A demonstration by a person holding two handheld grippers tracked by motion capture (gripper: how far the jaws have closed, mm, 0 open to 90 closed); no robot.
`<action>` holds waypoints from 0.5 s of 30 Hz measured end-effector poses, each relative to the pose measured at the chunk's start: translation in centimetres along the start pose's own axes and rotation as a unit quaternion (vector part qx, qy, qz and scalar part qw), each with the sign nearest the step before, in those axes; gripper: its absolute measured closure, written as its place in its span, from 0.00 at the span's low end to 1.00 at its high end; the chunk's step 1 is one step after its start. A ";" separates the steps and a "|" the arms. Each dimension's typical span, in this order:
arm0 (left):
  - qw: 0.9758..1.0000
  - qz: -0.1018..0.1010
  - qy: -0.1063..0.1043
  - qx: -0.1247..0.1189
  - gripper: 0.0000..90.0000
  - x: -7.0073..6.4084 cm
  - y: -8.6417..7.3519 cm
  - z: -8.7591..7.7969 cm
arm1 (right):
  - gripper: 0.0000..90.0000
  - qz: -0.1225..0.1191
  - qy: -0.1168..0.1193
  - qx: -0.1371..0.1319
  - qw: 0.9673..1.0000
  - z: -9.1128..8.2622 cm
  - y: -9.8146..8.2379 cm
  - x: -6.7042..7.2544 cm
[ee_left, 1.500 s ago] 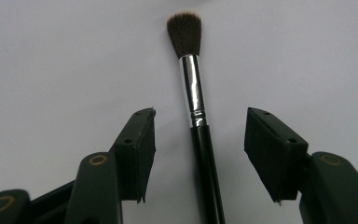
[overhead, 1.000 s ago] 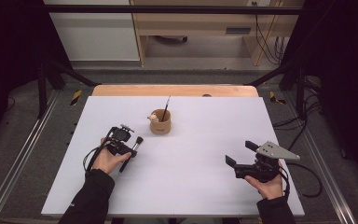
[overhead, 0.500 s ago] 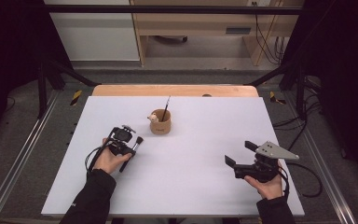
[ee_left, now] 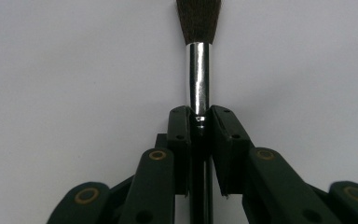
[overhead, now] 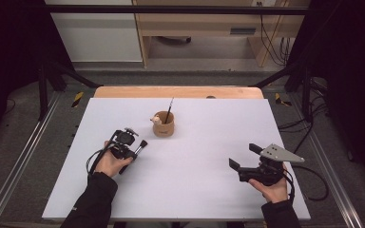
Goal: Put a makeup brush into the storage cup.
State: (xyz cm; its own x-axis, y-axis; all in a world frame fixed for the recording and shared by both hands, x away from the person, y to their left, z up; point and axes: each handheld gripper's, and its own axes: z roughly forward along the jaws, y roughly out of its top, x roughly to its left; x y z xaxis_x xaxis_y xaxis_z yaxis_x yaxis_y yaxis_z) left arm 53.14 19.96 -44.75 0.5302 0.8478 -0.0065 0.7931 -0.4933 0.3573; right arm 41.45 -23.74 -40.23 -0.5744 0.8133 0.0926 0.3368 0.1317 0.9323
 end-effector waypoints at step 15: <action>1.000 0.023 -0.004 -0.003 0.87 0.1 -0.1 -0.4 | 0.07 -0.004 0.002 0.002 1.000 0.0 0.0 -0.1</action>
State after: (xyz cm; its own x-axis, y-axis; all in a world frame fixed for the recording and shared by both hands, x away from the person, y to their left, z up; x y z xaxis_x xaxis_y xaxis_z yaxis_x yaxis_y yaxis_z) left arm 52.97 20.16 -44.46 0.5687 0.8225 0.0031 0.7655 -0.5307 0.3638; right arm 41.48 -23.82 -40.28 -0.5799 0.8100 0.0874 0.3350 0.1393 0.9319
